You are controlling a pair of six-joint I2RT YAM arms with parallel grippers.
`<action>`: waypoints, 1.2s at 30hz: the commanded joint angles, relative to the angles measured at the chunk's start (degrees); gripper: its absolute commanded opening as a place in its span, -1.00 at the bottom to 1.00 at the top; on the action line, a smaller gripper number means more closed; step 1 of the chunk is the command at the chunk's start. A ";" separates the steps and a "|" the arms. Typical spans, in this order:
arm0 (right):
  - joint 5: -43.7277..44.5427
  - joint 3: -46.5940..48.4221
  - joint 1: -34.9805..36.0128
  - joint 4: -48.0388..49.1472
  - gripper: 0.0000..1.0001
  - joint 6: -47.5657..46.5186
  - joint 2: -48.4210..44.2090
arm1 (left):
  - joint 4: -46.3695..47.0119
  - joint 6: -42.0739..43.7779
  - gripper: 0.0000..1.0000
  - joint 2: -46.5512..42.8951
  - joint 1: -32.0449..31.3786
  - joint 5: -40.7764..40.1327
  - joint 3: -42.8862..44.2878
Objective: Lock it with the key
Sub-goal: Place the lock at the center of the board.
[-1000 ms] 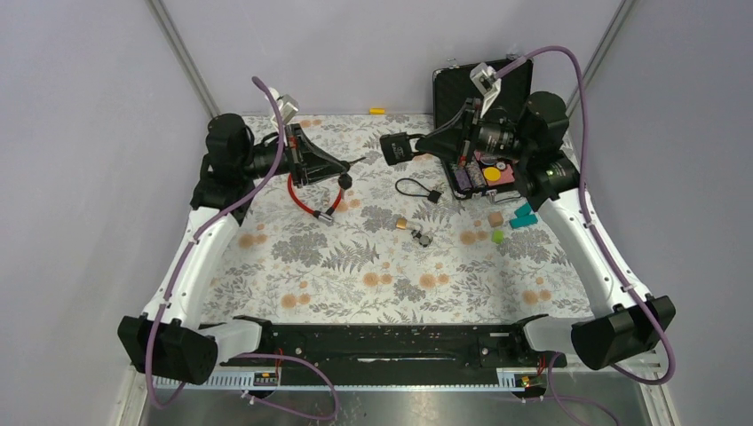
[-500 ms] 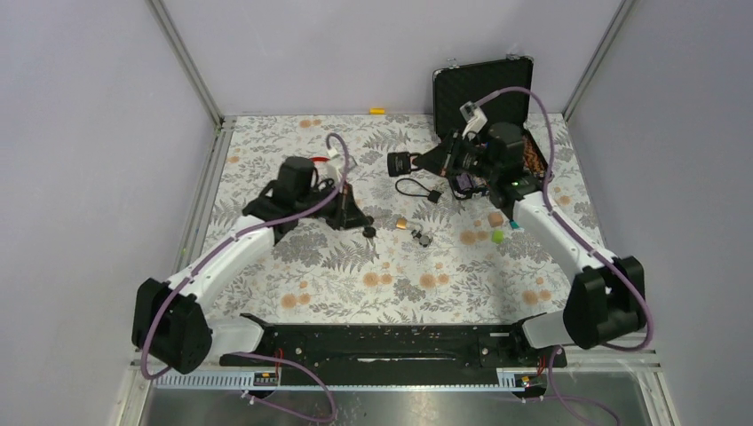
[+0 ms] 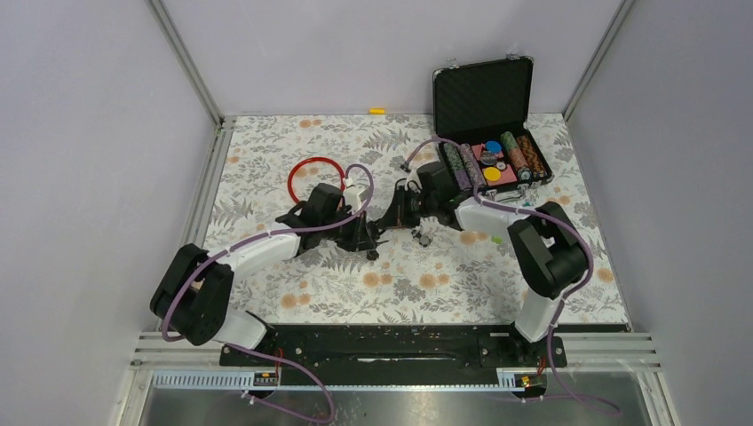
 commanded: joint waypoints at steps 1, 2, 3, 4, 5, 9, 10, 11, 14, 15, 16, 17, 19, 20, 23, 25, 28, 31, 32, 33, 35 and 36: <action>-1.95 2.36 2.76 2.90 -1.00 0.27 3.38 | 4.60 -2.10 -1.00 0.64 -0.02 -4.43 -1.76; -2.16 2.20 3.06 2.86 -1.00 0.34 4.12 | 4.09 -2.22 -1.00 0.34 0.01 -5.35 -2.04; -2.14 2.12 3.36 2.48 -1.00 0.26 4.63 | 3.42 -2.54 -0.99 -0.01 0.01 -6.44 -2.18; -2.30 2.10 3.61 2.04 -1.00 0.02 5.10 | 2.23 -2.82 -0.99 -0.50 -0.03 -7.95 -2.42; -2.27 2.04 3.71 1.09 -1.00 -0.39 5.46 | 1.17 -3.04 -0.95 -1.17 -0.03 -9.42 -2.84; -3.69 2.37 3.80 -2.76 -1.00 -2.08 7.39 | -1.78 -3.67 -0.65 -4.27 0.02 -13.35 -5.17; -4.63 2.89 3.98 -3.89 -1.00 -2.30 8.25 | -2.45 -3.88 -0.60 -4.59 -0.02 -13.66 -5.42; -5.03 3.51 4.15 -5.38 -1.00 -2.67 9.14 | -3.32 -4.09 -0.57 -4.68 0.01 -14.23 -5.47; -4.89 5.10 4.75 -10.08 -1.00 -3.64 11.12 | -5.65 -4.66 -0.42 -5.61 -0.01 -17.58 -5.40; -4.73 5.17 4.85 -10.99 -1.00 -3.68 11.31 | -6.31 -4.74 -0.38 -6.25 -0.02 -18.84 -5.32; -4.46 5.18 4.90 -11.71 -1.00 -3.62 11.43 | -6.84 -4.66 -0.35 -7.42 0.00 -20.00 -5.01; -3.89 5.25 4.85 -12.62 -0.98 -3.66 11.32 | -7.49 -4.66 -0.23 -8.55 -0.01 -21.28 -4.75; -2.78 5.06 4.90 -13.75 -0.87 -3.67 10.76 | -8.61 -4.66 0.00 -11.08 -0.03 -23.56 -4.59; -2.32 4.82 4.90 -13.93 -0.78 -3.55 10.32 | -8.99 -4.66 0.06 -12.30 -0.03 -24.66 -4.66; 0.27 4.65 4.83 -15.31 -0.51 -3.65 8.08 | -10.70 -4.29 0.34 -15.99 -0.01 -27.95 -4.17; 2.13 4.89 4.83 -16.32 -0.33 -4.04 5.70 | -11.87 -3.99 0.52 -18.24 0.02 -29.56 -3.50; 6.70 6.45 4.90 -20.03 -0.11 -5.24 1.79 | -13.95 -3.47 0.71 -21.27 -0.01 -31.34 -1.91; 14.54 6.94 4.77 -24.18 0.17 -6.08 -4.22 | -16.86 -2.39 0.98 -22.82 0.03 -32.51 0.81; 18.17 6.83 4.69 -25.60 0.25 -6.31 -6.39 | -17.73 -1.98 0.98 -23.34 -0.02 -32.64 1.78; 21.81 6.54 4.59 -27.06 0.34 -6.57 -8.68 | -18.34 -1.99 0.98 -24.01 -0.03 -33.25 2.49; 29.96 5.64 4.09 -30.05 0.46 -7.25 -14.00 | -20.24 -4.75 0.98 -25.33 -0.03 -36.79 4.40; 34.58 4.84 3.68 -31.44 0.50 -7.27 -16.63 | -21.52 -6.66 0.98 -25.77 -0.03 -38.54 5.52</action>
